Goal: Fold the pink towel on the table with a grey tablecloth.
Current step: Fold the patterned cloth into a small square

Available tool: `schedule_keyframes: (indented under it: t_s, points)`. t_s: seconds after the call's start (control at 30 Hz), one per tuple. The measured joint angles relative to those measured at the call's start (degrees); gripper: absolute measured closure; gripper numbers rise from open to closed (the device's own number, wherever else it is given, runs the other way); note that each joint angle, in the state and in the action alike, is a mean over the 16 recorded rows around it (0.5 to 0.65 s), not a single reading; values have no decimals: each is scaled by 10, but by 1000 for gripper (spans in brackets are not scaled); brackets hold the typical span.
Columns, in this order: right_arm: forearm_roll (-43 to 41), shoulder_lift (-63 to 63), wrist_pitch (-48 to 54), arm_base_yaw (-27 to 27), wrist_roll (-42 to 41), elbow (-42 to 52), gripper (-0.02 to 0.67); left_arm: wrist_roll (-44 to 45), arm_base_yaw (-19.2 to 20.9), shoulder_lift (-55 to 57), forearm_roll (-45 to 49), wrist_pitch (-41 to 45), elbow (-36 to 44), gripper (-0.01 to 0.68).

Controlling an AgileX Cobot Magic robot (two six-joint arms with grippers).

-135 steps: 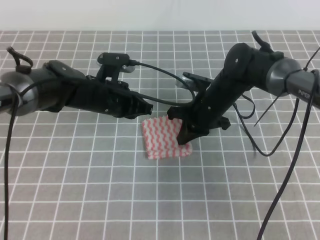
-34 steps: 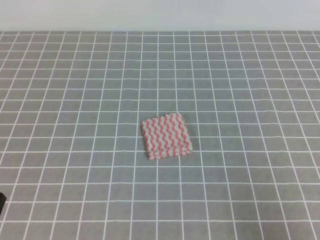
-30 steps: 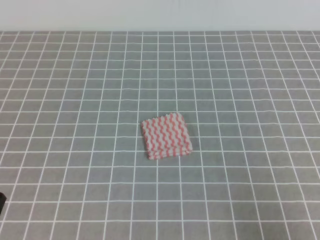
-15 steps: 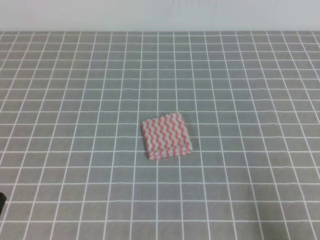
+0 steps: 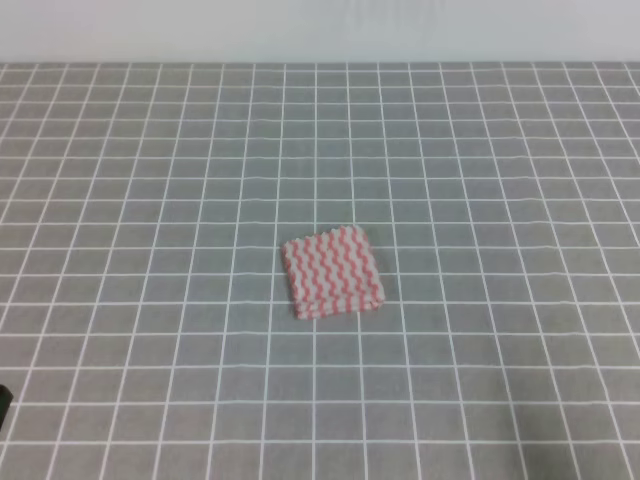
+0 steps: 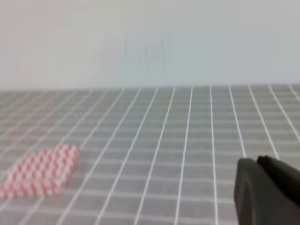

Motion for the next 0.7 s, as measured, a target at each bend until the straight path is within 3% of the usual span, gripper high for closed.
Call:
schedule_keyframes:
  t_s: [0.23, 0.4, 0.53, 0.7]
  points:
    - [-50, 0, 62, 0, 27, 0, 665, -3, 0, 0, -1, -11, 0, 675]
    - [-71, 0, 97, 0, 46, -1, 665, -71, 0, 0, 70, -29, 0, 676]
    - [-74, 0, 109, 0, 51, -1, 665, -225, 0, 1, 224, -35, 0, 676]
    - [-73, 0, 111, 0, 51, -1, 665, -516, 0, 1, 519, -5, -2, 676]
